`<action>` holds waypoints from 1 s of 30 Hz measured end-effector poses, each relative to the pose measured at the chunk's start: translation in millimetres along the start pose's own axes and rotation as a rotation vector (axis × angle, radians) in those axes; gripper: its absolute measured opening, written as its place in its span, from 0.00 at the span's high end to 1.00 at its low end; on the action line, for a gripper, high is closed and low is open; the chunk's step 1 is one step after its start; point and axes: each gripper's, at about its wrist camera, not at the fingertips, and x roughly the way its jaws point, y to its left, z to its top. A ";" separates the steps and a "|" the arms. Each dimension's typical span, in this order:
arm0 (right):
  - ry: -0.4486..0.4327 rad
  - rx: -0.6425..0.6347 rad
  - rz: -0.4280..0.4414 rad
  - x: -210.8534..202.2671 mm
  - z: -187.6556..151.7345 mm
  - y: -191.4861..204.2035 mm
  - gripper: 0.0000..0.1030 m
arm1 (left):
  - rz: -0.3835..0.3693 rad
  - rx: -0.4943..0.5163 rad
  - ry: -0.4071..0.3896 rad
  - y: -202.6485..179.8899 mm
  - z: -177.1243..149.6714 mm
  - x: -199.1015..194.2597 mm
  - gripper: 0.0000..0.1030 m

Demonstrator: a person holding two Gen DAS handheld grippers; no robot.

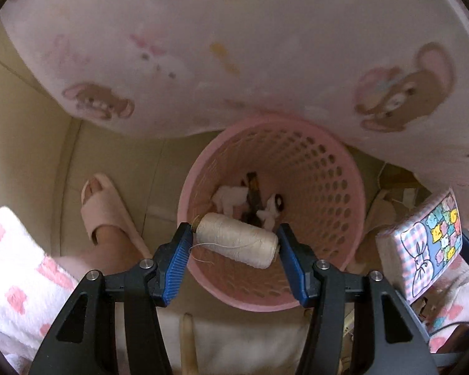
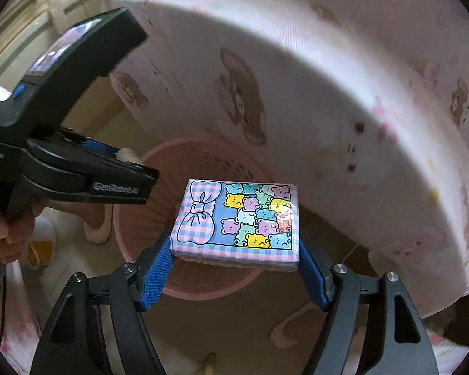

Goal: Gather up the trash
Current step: 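Carry the spool and box down over the pink wastebasket with both tools, then open both tools to drop the spool and box into the wastebasket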

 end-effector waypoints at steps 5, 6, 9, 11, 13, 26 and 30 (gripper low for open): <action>0.082 0.034 0.023 23.9 -1.7 -0.7 0.27 | -0.035 -0.049 0.032 6.8 -3.1 4.9 0.45; 0.090 0.043 0.018 27.9 -0.1 -1.8 0.27 | -0.027 -0.052 0.030 7.8 -2.2 4.8 0.43; 0.117 0.087 0.023 40.0 -0.2 -10.0 0.27 | 0.000 -0.064 0.021 9.8 -0.7 3.1 0.37; 0.143 0.120 0.047 48.8 -0.7 -17.9 0.27 | -0.005 -0.073 0.031 12.4 -1.0 4.8 0.37; 0.165 0.134 0.068 55.7 -0.2 -18.2 0.27 | -0.011 -0.086 0.042 13.7 -1.2 7.1 0.33; 0.233 0.177 0.113 79.2 1.5 -11.5 0.19 | 0.036 -0.152 0.029 26.7 -1.2 3.1 0.22; 0.208 0.188 0.115 68.6 5.2 -14.7 0.18 | 0.069 -0.102 -0.029 19.4 0.2 -8.7 0.18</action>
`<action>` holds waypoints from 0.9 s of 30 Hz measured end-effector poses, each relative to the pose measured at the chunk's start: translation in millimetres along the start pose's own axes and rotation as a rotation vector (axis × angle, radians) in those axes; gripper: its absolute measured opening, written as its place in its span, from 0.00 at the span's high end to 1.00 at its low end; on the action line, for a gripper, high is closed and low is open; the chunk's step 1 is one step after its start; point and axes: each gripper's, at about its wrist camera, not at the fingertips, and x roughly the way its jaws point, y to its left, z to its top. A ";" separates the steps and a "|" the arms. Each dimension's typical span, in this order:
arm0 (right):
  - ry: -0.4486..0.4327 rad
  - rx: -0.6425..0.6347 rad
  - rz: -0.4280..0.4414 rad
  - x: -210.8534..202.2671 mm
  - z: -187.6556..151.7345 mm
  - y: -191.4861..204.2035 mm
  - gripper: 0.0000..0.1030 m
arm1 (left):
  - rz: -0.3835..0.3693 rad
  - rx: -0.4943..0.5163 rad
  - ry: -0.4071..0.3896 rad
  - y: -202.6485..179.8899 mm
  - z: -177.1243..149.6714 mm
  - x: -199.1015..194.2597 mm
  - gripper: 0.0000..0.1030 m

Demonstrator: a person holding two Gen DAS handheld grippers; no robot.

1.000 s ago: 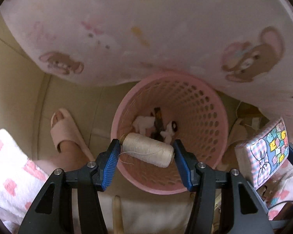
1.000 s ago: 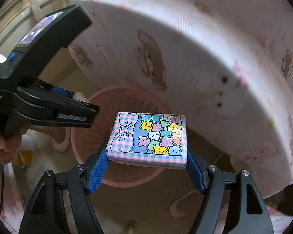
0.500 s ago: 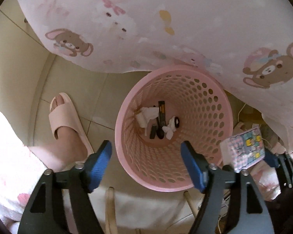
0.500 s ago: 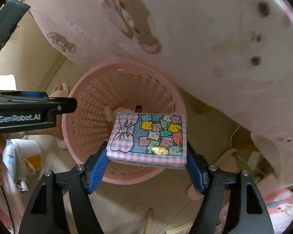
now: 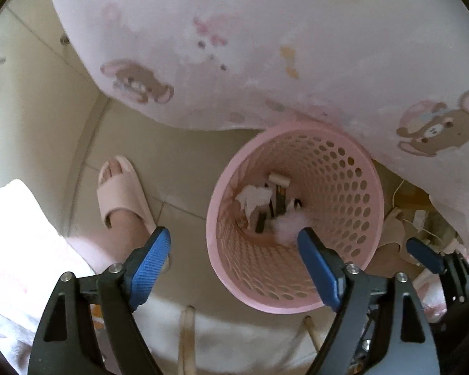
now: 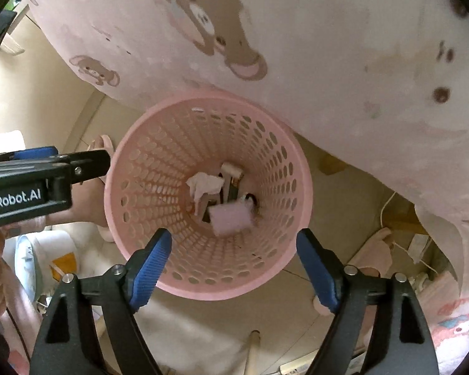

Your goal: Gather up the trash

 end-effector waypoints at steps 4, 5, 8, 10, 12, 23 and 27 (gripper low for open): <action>-0.103 0.031 -0.081 -25.5 0.5 -3.9 0.18 | 0.015 0.005 -0.076 -1.0 1.2 -18.1 0.18; -0.134 0.035 -0.090 -33.4 0.6 -5.5 0.18 | 0.016 0.005 -0.101 -1.3 1.4 -24.7 0.18; -0.225 0.052 -0.073 -62.1 -0.4 -10.7 0.18 | 0.008 0.011 -0.183 -2.2 1.5 -46.7 0.17; -0.274 0.085 -0.069 -76.1 -2.1 -14.8 0.18 | 0.001 0.030 -0.251 -5.0 1.6 -63.9 0.15; -0.311 0.104 -0.072 -88.0 -3.5 -18.1 0.18 | 0.011 0.050 -0.317 -7.1 2.7 -78.0 0.14; -0.582 0.173 -0.060 -159.5 -14.2 -33.8 0.14 | -0.056 0.072 -0.724 -8.6 -14.3 -152.1 0.01; -0.640 0.181 -0.075 -171.4 -17.9 -33.5 0.14 | -0.050 0.074 -0.770 -11.3 -17.2 -160.4 0.01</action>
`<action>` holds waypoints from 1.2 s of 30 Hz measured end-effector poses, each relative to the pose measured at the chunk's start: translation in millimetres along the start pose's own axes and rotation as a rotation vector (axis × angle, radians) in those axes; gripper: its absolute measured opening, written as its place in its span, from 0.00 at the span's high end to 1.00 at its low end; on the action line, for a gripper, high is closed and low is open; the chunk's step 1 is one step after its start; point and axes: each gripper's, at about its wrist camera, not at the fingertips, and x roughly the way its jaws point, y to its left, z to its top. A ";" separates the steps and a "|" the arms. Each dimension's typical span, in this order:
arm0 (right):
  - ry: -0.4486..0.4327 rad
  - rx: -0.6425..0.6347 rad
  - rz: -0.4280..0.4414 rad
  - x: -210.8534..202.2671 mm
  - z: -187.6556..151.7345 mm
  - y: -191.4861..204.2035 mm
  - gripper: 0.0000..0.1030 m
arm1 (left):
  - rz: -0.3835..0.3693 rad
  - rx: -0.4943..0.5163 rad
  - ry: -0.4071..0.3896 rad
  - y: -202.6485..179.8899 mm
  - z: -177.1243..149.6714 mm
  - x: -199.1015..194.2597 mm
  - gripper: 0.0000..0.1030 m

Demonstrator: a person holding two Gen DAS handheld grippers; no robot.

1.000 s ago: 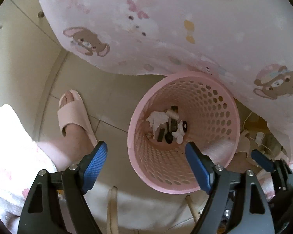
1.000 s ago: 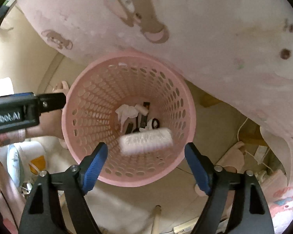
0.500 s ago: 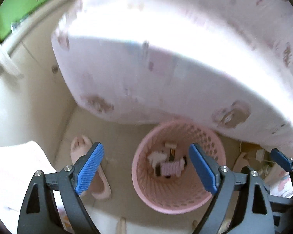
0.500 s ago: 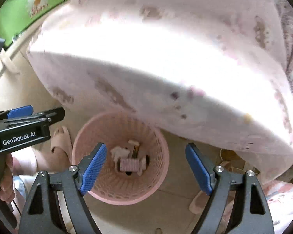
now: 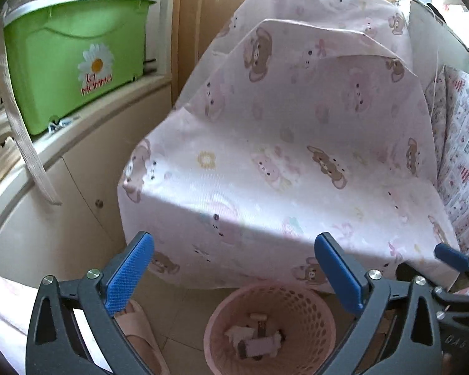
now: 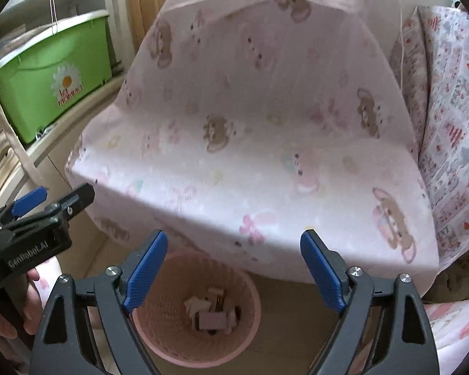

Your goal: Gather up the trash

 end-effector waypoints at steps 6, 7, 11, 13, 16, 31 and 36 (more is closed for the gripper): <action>-0.018 0.012 -0.016 -3.7 1.8 -5.2 0.13 | 0.019 0.054 -0.036 -6.3 -1.8 -11.6 0.01; -0.020 0.009 -0.019 -3.4 1.0 -5.8 0.13 | 0.005 0.054 -0.036 -6.7 -1.3 -11.9 0.01; -0.030 0.000 -0.028 -3.6 -1.1 -5.7 0.13 | 0.008 0.072 -0.059 -10.9 -5.7 -16.2 0.01; -0.033 -0.001 -0.028 -3.6 -1.2 -6.0 0.13 | 0.011 0.090 -0.072 -14.6 -6.6 -18.7 0.01; -0.036 -0.001 -0.034 -4.0 -1.7 -6.6 0.13 | 0.006 0.095 -0.085 -16.6 -6.7 -21.3 0.01; -0.022 -0.001 -0.029 -2.4 -1.2 -7.0 0.13 | -0.009 0.068 -0.071 -15.1 -6.5 -19.3 0.01; -0.020 0.002 -0.029 -1.5 -1.1 -7.0 0.13 | -0.011 0.068 -0.070 -15.4 -6.8 -18.9 0.01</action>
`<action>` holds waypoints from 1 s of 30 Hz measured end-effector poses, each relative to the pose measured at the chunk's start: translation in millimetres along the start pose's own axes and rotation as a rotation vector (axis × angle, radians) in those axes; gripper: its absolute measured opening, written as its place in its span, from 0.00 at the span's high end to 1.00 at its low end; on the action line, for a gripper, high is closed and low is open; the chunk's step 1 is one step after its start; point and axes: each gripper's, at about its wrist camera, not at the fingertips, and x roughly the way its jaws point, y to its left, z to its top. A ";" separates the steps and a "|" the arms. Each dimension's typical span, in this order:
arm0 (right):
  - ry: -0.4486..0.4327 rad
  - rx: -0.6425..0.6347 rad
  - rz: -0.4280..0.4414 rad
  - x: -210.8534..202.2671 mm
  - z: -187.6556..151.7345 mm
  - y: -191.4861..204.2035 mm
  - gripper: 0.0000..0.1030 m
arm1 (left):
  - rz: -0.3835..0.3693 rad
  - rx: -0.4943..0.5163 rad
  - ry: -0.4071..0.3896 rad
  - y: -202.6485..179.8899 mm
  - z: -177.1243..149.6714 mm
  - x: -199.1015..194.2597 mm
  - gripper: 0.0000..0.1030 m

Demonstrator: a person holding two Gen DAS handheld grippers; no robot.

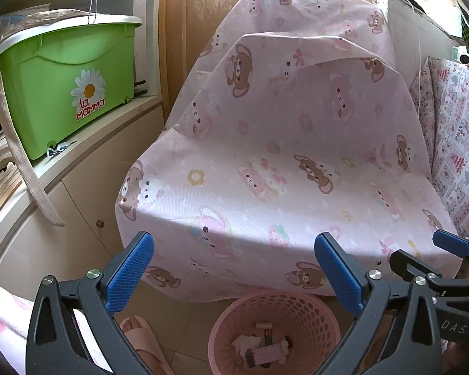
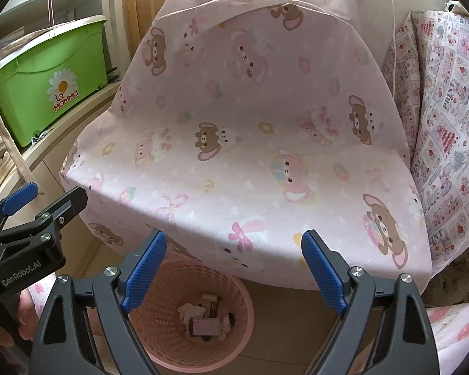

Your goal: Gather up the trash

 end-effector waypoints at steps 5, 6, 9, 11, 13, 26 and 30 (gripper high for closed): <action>0.003 -0.002 -0.003 0.5 -0.2 0.1 0.13 | -0.013 -0.011 -0.002 1.0 -0.3 -0.1 0.01; 0.004 -0.001 -0.003 0.8 -0.2 0.1 0.13 | -0.013 -0.013 -0.003 1.2 -0.5 -0.3 0.01; 0.008 0.003 -0.004 1.8 -0.6 -0.2 0.13 | -0.013 -0.014 -0.002 1.2 -0.6 -0.3 0.01; 0.010 0.004 -0.004 2.0 -0.5 0.0 0.13 | -0.015 -0.013 -0.001 1.5 -0.3 -0.2 0.01; 0.010 0.003 -0.002 2.1 -0.2 -0.2 0.13 | -0.015 -0.014 -0.002 1.6 -0.2 -0.2 0.01; 0.018 0.007 -0.005 3.7 -1.5 2.3 0.13 | -0.020 -0.013 0.004 -0.3 -1.2 1.1 0.01; 0.019 0.004 -0.006 4.3 -1.3 2.3 0.13 | -0.017 -0.011 0.003 -1.2 -1.0 1.3 0.01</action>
